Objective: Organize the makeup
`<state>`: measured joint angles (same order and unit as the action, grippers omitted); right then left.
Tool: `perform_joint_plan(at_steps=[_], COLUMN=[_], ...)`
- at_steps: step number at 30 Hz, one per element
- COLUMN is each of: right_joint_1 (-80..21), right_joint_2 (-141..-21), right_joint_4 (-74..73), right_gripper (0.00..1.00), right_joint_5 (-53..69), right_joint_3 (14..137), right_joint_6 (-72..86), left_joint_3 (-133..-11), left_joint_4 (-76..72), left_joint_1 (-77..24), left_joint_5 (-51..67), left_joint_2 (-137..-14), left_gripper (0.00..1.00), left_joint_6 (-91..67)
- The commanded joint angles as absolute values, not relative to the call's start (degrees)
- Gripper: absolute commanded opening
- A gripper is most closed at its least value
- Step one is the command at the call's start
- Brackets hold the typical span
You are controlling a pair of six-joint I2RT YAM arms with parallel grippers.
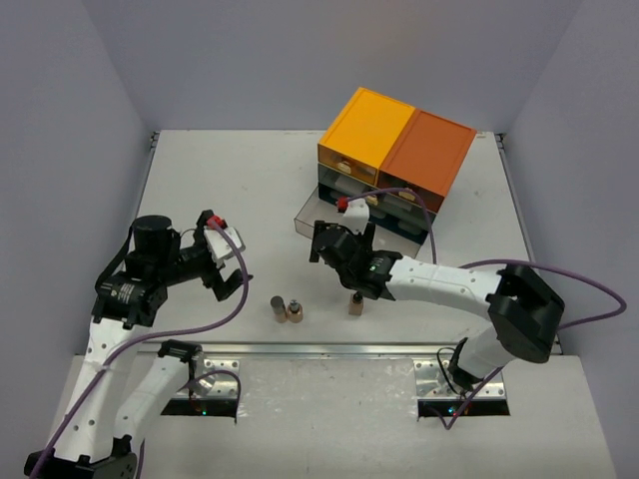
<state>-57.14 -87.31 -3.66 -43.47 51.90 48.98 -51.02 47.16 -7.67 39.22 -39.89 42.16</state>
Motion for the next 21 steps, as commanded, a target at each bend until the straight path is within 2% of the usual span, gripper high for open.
perform_joint_plan(at_steps=[1, 8, 16, 21], right_joint_1=[-57.0, -57.0, -56.7, -56.4], right_joint_2=[-81.9, -79.0, -79.1, -78.6], right_joint_4=[2.1, 2.1, 1.3, 1.1], right_gripper=[0.89, 0.99, 0.99, 0.99], right_joint_5=[-44.2, -46.2, -48.0, -49.2], right_joint_3=[48.7, 45.4, 44.8, 43.3], right_joint_6=[41.8, 41.8, 41.4, 41.5], left_joint_3=[-52.4, -51.3, -48.4, -46.7], left_joint_4=[55.6, 51.4, 45.9, 44.9], left_joint_1=[-10.9, -26.5, -33.5, -33.9], left_joint_5=[46.6, 32.8, 23.7, 24.9], left_joint_2=[-43.3, -47.6, -53.7, -56.1], left_gripper=[1.0, 1.0, 1.0, 1.0], left_joint_6=[50.4, 44.7, 44.6, 46.8])
